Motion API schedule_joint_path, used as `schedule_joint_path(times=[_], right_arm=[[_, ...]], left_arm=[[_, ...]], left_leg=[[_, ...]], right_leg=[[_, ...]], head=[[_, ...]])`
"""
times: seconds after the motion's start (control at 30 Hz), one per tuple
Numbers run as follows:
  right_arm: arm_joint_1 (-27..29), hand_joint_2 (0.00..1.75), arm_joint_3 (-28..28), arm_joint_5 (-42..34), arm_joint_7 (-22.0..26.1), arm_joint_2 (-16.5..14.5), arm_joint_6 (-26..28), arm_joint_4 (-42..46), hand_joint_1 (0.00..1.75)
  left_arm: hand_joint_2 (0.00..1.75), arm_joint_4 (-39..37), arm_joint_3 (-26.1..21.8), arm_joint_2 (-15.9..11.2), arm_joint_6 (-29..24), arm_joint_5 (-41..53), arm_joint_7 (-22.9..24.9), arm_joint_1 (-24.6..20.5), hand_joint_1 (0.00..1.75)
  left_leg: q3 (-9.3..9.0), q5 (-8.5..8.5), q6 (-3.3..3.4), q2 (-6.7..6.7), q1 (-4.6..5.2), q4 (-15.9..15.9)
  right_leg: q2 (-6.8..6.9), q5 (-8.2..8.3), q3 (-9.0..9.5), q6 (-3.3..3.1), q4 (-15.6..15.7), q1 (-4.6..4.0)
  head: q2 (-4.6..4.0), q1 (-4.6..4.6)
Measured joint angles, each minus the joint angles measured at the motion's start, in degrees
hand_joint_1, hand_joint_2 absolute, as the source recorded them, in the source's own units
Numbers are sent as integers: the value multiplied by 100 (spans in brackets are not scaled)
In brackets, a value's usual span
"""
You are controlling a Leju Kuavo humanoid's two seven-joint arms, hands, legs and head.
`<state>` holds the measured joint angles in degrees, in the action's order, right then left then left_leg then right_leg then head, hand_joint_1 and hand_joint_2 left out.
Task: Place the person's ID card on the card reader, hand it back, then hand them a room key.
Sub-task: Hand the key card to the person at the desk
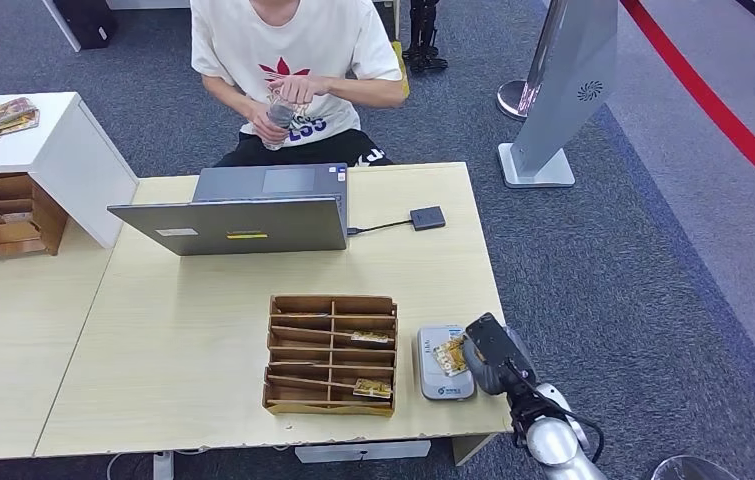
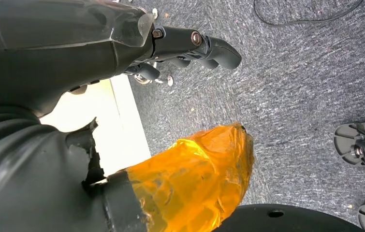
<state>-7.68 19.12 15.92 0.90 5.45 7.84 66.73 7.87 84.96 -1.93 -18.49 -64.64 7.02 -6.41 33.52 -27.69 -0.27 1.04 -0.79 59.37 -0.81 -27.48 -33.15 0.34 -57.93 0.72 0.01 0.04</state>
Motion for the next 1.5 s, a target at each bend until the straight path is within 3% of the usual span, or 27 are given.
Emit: schedule_joint_path(times=[1.5], right_arm=[[-77, 175, 48, 2, -4, -18, 63, -332, 175]], left_arm=[[0, 0, 106, 3, -4, -72, 75, 1, 0]], left_leg=[[-19, 0, 0, -2, 0, 0]], right_leg=[[-2, 0, 16, 0, 1, 0]], head=[[-1, 0]])
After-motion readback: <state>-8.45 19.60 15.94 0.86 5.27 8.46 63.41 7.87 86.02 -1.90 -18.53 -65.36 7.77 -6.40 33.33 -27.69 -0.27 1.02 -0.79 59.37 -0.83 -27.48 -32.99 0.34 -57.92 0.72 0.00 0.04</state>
